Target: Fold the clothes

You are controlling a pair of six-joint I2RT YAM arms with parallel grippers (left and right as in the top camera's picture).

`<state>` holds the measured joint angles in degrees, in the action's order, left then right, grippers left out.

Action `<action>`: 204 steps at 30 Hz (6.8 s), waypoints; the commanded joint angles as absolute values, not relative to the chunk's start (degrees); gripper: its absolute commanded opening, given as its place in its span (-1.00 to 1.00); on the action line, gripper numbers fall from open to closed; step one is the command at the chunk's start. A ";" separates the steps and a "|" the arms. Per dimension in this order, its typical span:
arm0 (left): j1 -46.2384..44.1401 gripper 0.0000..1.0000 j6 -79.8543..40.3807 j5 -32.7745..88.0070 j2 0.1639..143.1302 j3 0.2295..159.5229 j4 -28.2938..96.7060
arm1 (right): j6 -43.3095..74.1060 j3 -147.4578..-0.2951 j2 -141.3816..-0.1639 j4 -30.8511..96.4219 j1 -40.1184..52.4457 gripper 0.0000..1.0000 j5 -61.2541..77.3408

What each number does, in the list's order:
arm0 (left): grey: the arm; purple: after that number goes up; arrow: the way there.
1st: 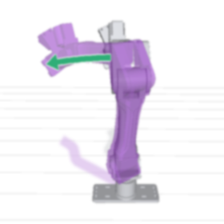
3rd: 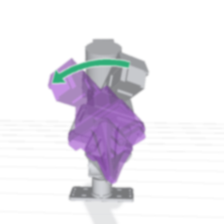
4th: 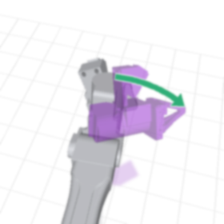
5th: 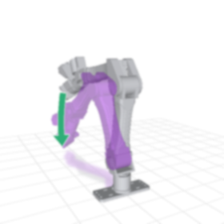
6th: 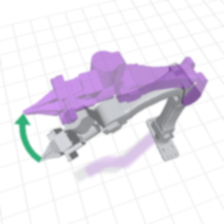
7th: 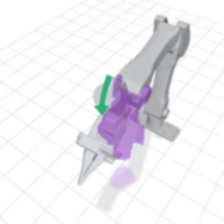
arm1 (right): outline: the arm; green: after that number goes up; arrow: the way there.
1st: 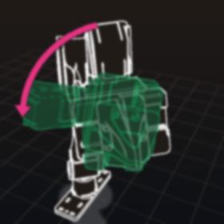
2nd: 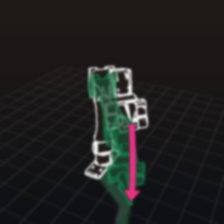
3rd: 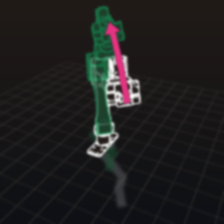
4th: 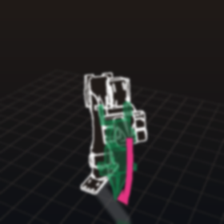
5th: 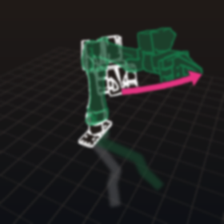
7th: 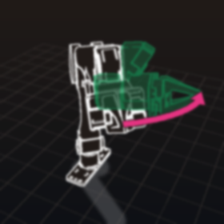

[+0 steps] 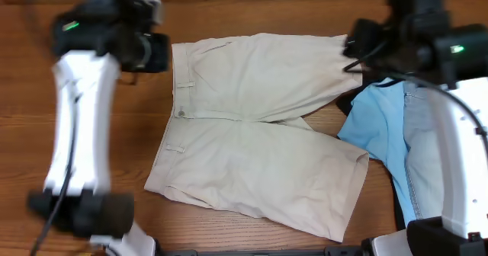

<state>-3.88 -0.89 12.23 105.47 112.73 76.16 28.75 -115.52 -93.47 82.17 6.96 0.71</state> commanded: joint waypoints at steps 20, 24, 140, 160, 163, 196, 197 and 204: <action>0.67 -0.91 -15.40 -2.50 141.18 111.50 70.91 | 26.59 -114.65 -102.87 88.20 1.45 0.39 5.19; 8.32 -0.92 -15.38 -3.84 142.41 111.50 71.90 | 25.41 -109.36 -104.84 82.98 3.22 0.37 5.58; 9.08 0.45 -23.40 -12.25 95.35 56.31 63.64 | 26.09 -66.48 -106.48 20.18 10.74 -0.92 22.94; 9.43 0.70 -24.93 -10.31 95.35 56.31 64.99 | 16.25 -72.44 -97.84 47.68 3.14 0.18 25.74; 10.59 0.75 -25.56 -9.10 95.35 56.31 66.43 | 16.32 -72.10 -98.17 58.54 3.88 0.17 25.08; 25.41 0.18 -23.81 -5.76 95.46 48.49 59.11 | 13.58 -55.18 -98.37 49.06 6.15 0.31 24.82; 25.41 0.18 -23.38 -5.85 95.46 48.49 59.16 | 13.43 -55.18 -98.37 49.67 6.35 0.34 24.80; 25.45 -0.46 -22.50 -5.65 95.46 48.97 58.67 | 12.01 -55.16 -98.37 50.02 6.81 0.35 27.16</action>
<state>24.91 -22.83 -4.89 95.88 49.08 59.13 13.93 -54.59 -98.78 50.13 6.48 24.27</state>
